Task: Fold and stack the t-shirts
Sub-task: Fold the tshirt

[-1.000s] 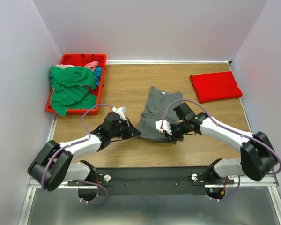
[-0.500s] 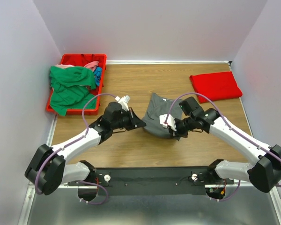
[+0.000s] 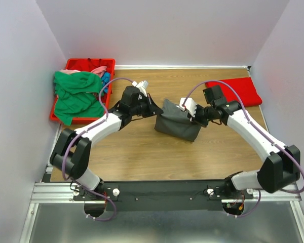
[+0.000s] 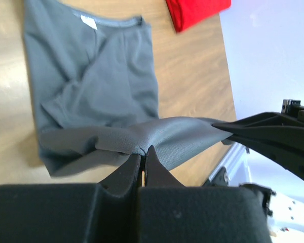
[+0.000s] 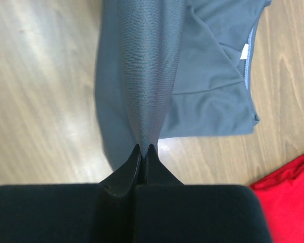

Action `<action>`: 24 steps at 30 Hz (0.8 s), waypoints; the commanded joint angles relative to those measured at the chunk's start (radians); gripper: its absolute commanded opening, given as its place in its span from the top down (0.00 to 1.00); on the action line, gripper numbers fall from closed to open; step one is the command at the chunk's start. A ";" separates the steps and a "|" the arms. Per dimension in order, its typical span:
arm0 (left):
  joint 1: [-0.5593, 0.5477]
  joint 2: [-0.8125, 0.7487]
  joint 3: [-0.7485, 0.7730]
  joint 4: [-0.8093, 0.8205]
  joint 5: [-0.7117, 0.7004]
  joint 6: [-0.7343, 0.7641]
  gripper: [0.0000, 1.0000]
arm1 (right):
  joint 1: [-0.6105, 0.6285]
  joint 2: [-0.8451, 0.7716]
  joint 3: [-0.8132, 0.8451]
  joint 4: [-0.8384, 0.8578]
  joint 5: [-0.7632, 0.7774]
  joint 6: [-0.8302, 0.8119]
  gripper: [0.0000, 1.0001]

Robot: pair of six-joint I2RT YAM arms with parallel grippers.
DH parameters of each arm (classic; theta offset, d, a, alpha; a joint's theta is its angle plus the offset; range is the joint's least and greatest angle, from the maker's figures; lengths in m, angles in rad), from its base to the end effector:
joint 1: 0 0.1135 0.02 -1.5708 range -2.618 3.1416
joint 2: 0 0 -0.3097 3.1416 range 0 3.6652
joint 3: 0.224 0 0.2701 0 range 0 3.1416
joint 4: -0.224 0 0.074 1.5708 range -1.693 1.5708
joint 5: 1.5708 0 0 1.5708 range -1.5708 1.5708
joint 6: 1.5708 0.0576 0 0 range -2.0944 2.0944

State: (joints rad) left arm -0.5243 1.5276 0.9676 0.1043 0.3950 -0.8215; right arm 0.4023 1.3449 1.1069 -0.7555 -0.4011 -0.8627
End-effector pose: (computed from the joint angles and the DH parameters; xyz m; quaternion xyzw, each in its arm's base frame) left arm 0.3142 -0.2073 0.2779 -0.0205 0.8383 -0.4536 0.3020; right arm 0.2581 0.1343 0.3051 -0.6011 0.7242 0.1223 0.3152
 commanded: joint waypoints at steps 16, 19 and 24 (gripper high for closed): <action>0.099 0.364 0.330 0.012 0.099 0.093 1.00 | -0.097 0.232 0.165 0.128 0.051 0.082 1.00; 0.102 0.410 0.368 0.012 0.099 0.090 1.00 | -0.102 0.267 0.176 0.146 0.056 0.091 0.99; 0.107 0.486 0.437 0.000 0.097 0.084 1.00 | -0.118 0.326 0.203 0.173 0.084 0.119 1.00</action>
State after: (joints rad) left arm -0.4316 1.9610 1.3670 0.1104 0.4843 -0.7513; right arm 0.3038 1.6318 1.2743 -0.6086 -0.3649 -0.7803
